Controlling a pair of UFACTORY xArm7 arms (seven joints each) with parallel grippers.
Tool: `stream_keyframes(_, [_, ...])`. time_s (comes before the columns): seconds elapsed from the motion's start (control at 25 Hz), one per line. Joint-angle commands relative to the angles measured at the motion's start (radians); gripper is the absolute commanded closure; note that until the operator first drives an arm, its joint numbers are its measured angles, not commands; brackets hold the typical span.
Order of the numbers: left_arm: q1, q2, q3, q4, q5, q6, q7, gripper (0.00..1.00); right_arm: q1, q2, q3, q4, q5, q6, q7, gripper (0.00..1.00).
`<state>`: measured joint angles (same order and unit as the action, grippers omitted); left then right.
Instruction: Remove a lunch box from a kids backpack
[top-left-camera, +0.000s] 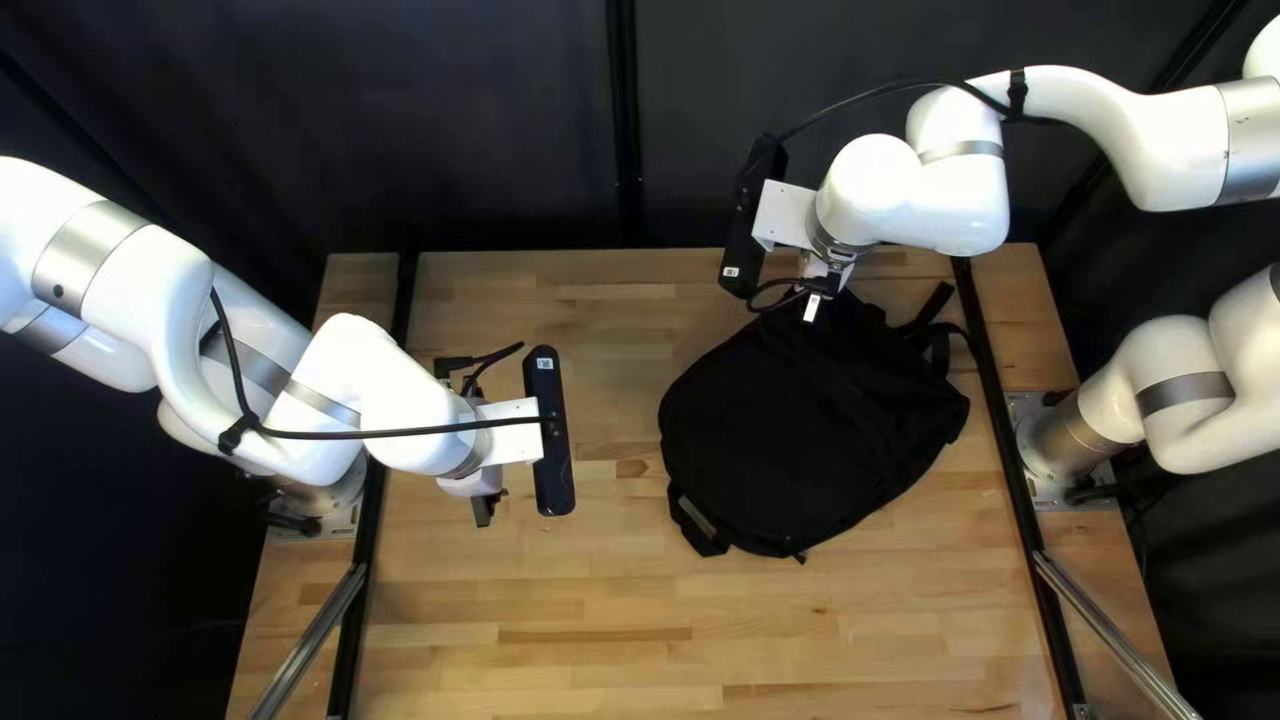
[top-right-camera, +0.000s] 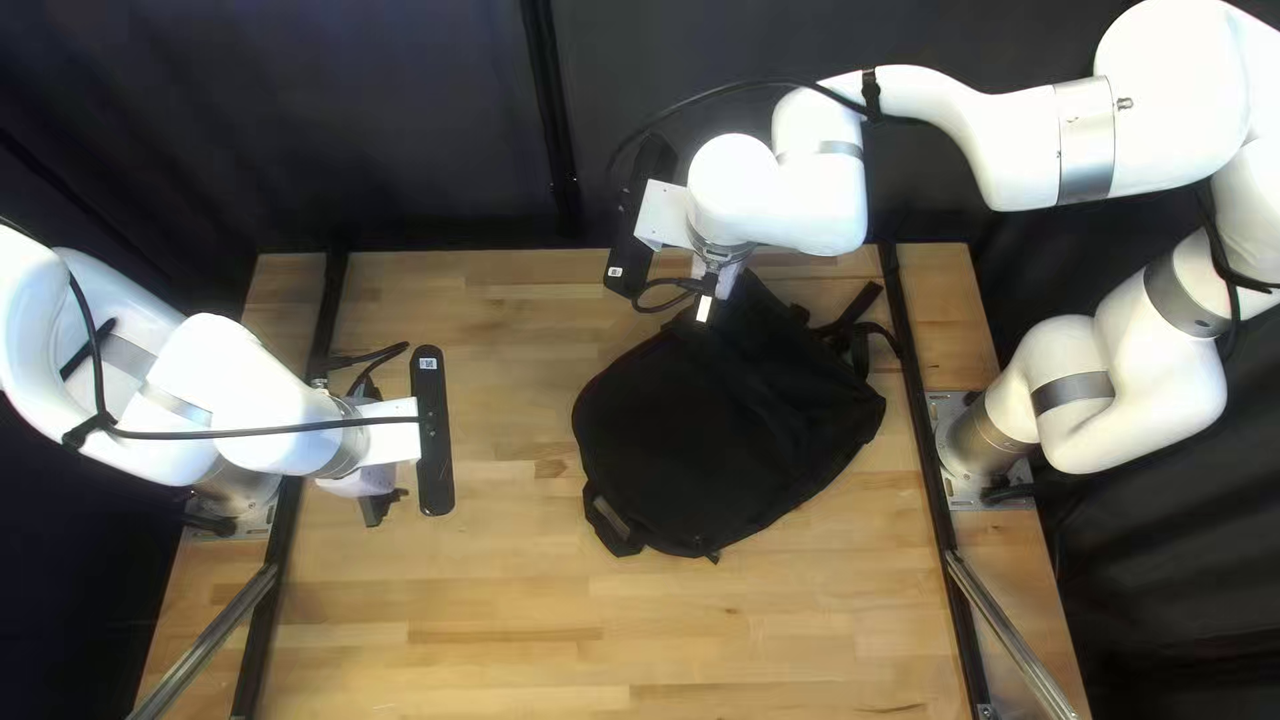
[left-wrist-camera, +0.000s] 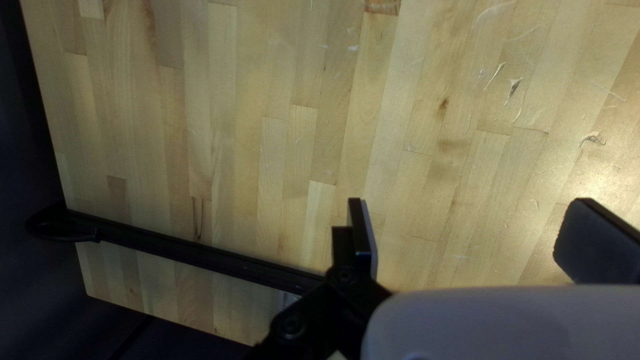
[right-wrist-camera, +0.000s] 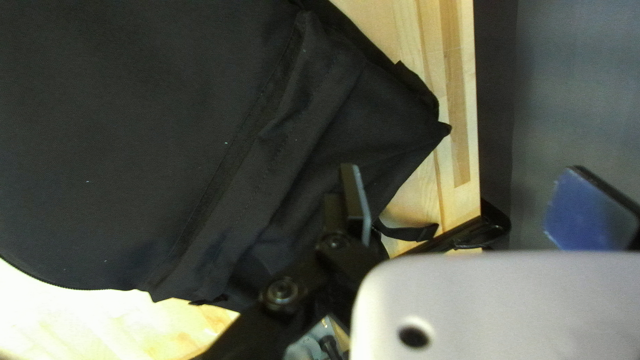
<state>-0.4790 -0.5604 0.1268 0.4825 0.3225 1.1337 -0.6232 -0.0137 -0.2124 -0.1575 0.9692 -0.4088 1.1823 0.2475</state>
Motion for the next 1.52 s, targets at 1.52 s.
stream_keyframes(1.52, [-0.022,1.283,-0.030,1.259,-0.033,0.082,-0.795,0.00,0.000,0.000,0.000,0.000,0.000,0.000,0.000,0.00])
